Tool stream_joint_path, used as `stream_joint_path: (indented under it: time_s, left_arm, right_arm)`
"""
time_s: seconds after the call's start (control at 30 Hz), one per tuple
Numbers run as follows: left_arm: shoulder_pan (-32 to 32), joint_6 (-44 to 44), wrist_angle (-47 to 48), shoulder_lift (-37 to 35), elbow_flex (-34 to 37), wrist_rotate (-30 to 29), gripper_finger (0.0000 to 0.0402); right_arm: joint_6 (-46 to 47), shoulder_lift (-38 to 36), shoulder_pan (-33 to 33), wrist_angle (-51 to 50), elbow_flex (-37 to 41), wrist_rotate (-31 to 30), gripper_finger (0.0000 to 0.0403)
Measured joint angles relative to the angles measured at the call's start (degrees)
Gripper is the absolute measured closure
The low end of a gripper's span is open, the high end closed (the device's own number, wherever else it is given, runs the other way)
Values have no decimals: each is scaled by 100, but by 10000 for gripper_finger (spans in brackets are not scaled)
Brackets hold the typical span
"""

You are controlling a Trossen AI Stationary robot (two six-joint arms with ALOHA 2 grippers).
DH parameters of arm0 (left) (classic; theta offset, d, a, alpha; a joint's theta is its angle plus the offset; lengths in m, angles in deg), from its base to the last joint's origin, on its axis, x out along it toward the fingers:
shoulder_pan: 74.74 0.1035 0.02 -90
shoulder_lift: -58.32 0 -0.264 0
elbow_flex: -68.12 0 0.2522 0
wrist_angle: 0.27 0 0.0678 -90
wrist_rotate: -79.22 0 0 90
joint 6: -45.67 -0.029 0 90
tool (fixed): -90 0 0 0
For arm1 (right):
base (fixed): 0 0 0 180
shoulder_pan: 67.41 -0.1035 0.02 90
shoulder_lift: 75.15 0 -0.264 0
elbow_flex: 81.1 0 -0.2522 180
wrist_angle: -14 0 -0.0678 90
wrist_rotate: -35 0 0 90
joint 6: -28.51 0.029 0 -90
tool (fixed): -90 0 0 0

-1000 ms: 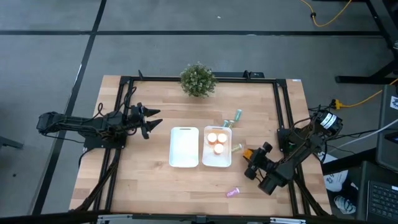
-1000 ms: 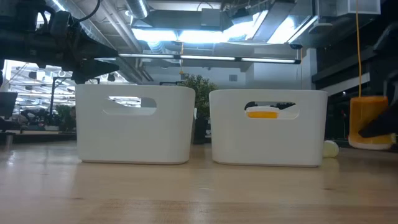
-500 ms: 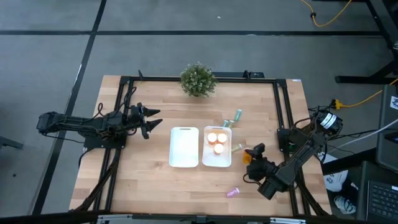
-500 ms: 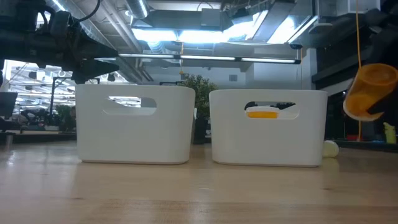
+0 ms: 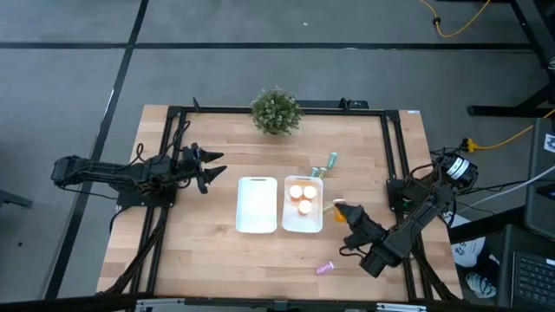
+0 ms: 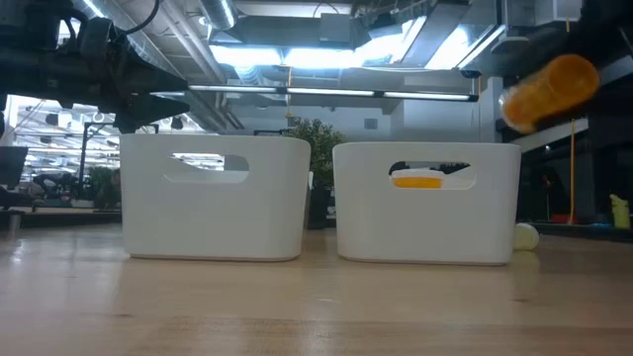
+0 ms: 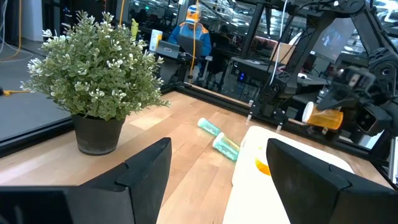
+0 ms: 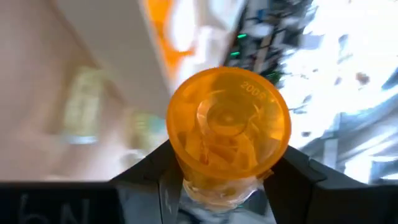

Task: Pick and place medicine bottles into bin by pill shape (circle, oval)
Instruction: Put the orange capsule bottle into the right white bin

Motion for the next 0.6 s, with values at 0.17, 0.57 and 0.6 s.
stream_joint_path:
  time_s: [0.17, 0.57, 0.6]
  left_arm:
    - [0, 0, 0, -1, -1, -1, 147]
    - [0, 0, 0, 1, -1, -1, 147]
    - [0, 0, 0, 1, -1, 1, 147]
  right_arm:
    - [-731, 0, 154, 237, 0, -314, 223]
    - [-1676, 0, 190, 213, 0, 502, 222]
    - [-1773, 0, 190, 211, 0, 669, 222]
